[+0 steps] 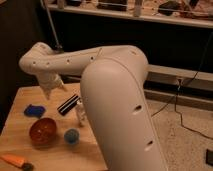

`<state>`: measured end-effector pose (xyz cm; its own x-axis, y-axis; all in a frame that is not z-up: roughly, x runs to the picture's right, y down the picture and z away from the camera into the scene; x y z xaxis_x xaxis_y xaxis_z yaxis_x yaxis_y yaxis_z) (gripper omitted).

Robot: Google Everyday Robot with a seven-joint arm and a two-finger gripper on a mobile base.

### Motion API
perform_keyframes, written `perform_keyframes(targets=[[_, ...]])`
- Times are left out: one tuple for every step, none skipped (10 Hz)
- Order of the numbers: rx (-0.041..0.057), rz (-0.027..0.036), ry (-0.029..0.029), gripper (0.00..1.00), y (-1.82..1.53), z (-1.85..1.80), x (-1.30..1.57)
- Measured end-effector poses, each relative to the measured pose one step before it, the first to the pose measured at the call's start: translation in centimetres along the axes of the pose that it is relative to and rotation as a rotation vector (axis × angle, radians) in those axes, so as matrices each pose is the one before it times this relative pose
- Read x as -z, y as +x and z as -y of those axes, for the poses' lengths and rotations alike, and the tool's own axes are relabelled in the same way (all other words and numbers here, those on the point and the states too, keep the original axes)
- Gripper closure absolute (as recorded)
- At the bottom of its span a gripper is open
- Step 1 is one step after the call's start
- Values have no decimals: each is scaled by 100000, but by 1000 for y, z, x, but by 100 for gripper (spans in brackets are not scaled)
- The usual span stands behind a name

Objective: Pick up the ceramic bowl

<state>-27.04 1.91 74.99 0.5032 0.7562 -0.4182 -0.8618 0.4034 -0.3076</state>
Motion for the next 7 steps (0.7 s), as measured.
perform_keyframes(targets=[[2242, -440, -2251, 35, 392, -701, -458], [1371, -817, -1909, 35, 904, -513, -319], [944, -736, -869, 35, 859, -209, -332], [1764, -1149, -876, 35, 1160, -527, -431], [1368, -643, -378, 35, 564, -449, -297], [3044, -1475, -420, 35, 1027, -976, -636], [2700, -1340, -217, 35, 683, -937, -770]])
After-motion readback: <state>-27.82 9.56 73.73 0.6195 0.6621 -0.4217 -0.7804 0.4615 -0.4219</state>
